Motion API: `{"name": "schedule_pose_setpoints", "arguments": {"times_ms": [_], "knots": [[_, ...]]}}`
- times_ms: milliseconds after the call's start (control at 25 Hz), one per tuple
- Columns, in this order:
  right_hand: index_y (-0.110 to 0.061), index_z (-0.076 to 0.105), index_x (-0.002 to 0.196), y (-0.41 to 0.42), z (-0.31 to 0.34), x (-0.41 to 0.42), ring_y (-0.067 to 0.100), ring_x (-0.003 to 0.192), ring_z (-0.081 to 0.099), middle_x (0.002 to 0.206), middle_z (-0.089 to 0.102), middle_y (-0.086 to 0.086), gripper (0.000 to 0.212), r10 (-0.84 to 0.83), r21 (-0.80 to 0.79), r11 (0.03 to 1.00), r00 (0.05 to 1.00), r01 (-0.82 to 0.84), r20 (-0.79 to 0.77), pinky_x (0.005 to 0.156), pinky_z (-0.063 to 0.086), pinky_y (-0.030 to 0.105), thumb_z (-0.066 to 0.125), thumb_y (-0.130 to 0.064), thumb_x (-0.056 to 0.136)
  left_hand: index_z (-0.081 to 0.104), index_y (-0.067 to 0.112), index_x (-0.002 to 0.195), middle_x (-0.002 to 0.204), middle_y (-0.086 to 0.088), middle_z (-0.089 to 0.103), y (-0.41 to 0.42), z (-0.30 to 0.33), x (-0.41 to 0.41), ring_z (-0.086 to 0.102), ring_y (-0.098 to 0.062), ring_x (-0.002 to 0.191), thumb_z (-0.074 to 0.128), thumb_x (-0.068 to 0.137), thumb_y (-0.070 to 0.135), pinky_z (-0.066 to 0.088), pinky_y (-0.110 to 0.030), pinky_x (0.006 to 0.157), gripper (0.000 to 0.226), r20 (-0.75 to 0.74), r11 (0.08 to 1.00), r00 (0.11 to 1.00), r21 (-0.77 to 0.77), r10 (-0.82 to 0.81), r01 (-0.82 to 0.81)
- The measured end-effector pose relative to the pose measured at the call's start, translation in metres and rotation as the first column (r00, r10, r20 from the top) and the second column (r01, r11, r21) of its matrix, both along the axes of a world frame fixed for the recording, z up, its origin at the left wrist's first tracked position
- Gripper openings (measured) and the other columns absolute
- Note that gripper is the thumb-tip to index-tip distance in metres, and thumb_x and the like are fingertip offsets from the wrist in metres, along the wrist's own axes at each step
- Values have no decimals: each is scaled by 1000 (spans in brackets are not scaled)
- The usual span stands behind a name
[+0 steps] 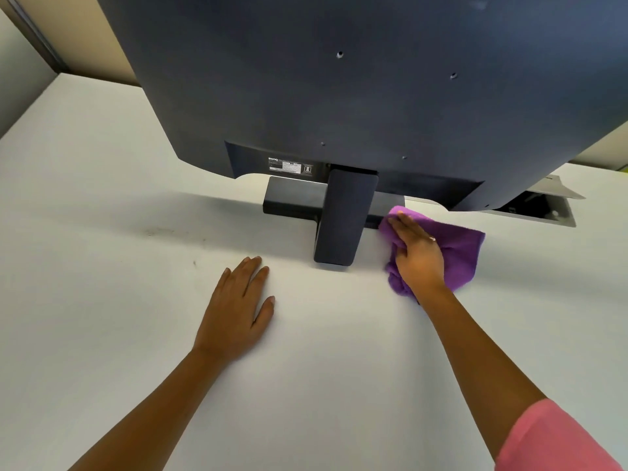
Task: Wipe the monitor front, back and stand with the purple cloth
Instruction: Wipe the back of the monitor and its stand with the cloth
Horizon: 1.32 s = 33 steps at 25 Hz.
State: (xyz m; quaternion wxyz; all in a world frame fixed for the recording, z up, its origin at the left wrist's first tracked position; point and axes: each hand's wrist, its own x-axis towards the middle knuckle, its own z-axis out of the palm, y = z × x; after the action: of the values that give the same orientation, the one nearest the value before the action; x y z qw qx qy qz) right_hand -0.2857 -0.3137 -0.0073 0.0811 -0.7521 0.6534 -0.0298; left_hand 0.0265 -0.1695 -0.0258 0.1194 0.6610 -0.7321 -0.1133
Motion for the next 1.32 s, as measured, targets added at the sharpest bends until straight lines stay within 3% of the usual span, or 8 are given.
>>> {"name": "schedule_pose_setpoints", "arguments": {"times_ms": [120, 400, 680, 800, 1040, 1160, 1240, 1320], "knots": [[-20, 37, 142, -11, 7, 21, 35, 108, 59, 140, 49, 7, 49, -294, -36, 952, 941, 304, 169, 95, 49, 41, 44, -8, 96, 45, 6, 139, 147, -11, 42, 0, 0, -1, 37, -27, 137, 29, 96, 43, 24, -43, 114, 59, 0, 1000, 1000, -17, 1, -1], [-14, 43, 139, 20, 12, 41, 20, 138, 31, 149, 37, 1, 56, 195, -49, 981, 924, -190, 330, 113, 23, 29, 49, 4, 86, 44, 7, 139, 147, -10, 41, 1, 0, -1, 36, -26, 138, 25, 96, 46, 21, -41, 115, 61, 1, 1000, 1000, -25, 7, -7], [-14, 41, 139, 12, 2, 16, 34, 112, 57, 136, 51, 11, 43, -320, -37, 944, 938, 327, 137, 98, 47, 41, 47, -16, 96, 45, 7, 138, 147, -10, 41, 0, 1, -1, 36, -26, 137, 19, 97, 50, 23, -42, 114, 65, -12, 1000, 1000, -20, 10, -10], [-10, 53, 125, -9, 12, 25, 33, 99, 61, 118, 62, 14, 30, -347, -89, 922, 906, 377, 243, 92, 50, 40, 45, -14, 96, 46, 7, 138, 147, -10, 42, 0, 1, -1, 37, -27, 137, 20, 97, 49, 23, -42, 114, 64, -10, 1000, 1000, -21, 8, -8], [-3, 51, 120, -30, 16, 31, 35, 102, 60, 117, 61, 19, 29, -233, -134, 959, 963, 252, 138, 91, 49, 42, 43, -19, 98, 47, 6, 136, 146, -11, 43, 0, 1, -1, 38, -27, 136, 29, 95, 43, 25, -42, 114, 59, 7, 999, 1000, -35, 6, -6], [-15, 39, 137, -17, 7, 30, 37, 129, 41, 141, 45, 13, 42, -209, -64, 975, 977, 212, 53, 112, 27, 51, 42, -31, 98, 47, 6, 137, 146, -11, 42, 0, 0, -2, 37, -26, 136, 29, 95, 43, 25, -42, 114, 59, 6, 999, 1000, -41, 5, -5], [-34, 16, 147, 0, 2, 28, 44, 141, 10, 157, 15, 6, 57, -284, 19, 958, 956, 286, -70, 108, 1, 63, 33, -54, 95, 46, 7, 138, 147, -10, 41, 0, 0, -2, 35, -25, 137, 29, 95, 43, 23, -42, 115, 59, 5, 999, 1000, -42, 8, -8], [-45, -1, 145, 12, 0, 27, 48, 140, 4, 158, -1, 6, 64, -373, 104, 917, 919, 386, -127, 106, 7, 69, 30, -62, 92, 45, 7, 138, 147, -9, 41, 1, -1, -1, 34, -25, 138, 30, 95, 43, 23, -42, 115, 58, 0, 999, 1000, -46, 12, -12]]}}
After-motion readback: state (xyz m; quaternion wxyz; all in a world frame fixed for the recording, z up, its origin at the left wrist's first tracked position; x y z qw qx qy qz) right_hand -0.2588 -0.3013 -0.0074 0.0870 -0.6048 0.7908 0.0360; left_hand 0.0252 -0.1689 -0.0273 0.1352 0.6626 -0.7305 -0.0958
